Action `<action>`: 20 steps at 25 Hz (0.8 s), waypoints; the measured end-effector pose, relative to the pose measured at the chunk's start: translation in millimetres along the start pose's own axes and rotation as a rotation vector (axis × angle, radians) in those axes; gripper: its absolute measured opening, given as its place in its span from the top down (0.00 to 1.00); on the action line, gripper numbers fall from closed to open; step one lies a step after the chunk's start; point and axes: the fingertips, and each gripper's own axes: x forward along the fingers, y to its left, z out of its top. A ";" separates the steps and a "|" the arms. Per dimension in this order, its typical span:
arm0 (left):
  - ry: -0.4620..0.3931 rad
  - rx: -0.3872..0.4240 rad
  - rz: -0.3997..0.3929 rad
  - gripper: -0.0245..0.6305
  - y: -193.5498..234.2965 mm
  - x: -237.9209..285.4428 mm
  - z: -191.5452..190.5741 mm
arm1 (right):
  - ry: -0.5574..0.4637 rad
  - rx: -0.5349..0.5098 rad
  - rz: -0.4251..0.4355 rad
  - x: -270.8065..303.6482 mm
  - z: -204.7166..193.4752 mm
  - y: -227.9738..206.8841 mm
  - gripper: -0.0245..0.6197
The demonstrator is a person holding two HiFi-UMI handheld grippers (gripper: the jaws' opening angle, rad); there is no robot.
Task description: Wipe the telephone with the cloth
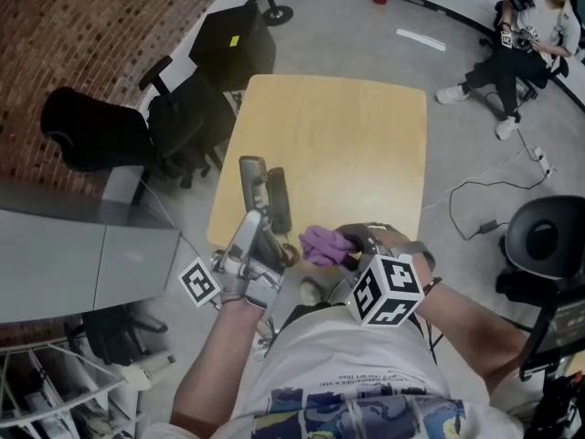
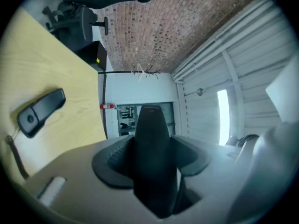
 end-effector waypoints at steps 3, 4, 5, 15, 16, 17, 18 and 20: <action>-0.005 0.116 0.100 0.57 15.2 -5.6 9.8 | -0.011 0.074 -0.026 -4.8 -11.4 -16.1 0.77; -0.005 0.159 0.145 0.57 22.3 -8.4 13.0 | -0.017 0.096 -0.035 -7.5 -14.0 -20.8 0.77; -0.004 0.205 0.193 0.57 30.4 -11.4 16.2 | -0.022 0.116 -0.043 -10.1 -16.5 -25.2 0.77; 0.061 0.568 0.711 0.57 134.0 -38.2 41.2 | -0.015 0.219 -0.030 -23.4 -48.1 -38.9 0.77; 0.067 0.592 0.752 0.57 143.1 -39.4 42.7 | -0.013 0.222 -0.027 -24.4 -50.8 -40.3 0.77; 0.073 0.616 0.792 0.57 151.8 -40.7 43.6 | -0.011 0.224 -0.023 -25.7 -53.7 -41.4 0.77; 0.082 0.643 0.831 0.57 160.1 -41.6 44.1 | -0.009 0.228 -0.019 -27.3 -56.7 -42.5 0.77; 0.102 0.701 0.894 0.57 174.7 -40.4 44.8 | -0.010 0.238 -0.007 -30.6 -62.7 -44.7 0.77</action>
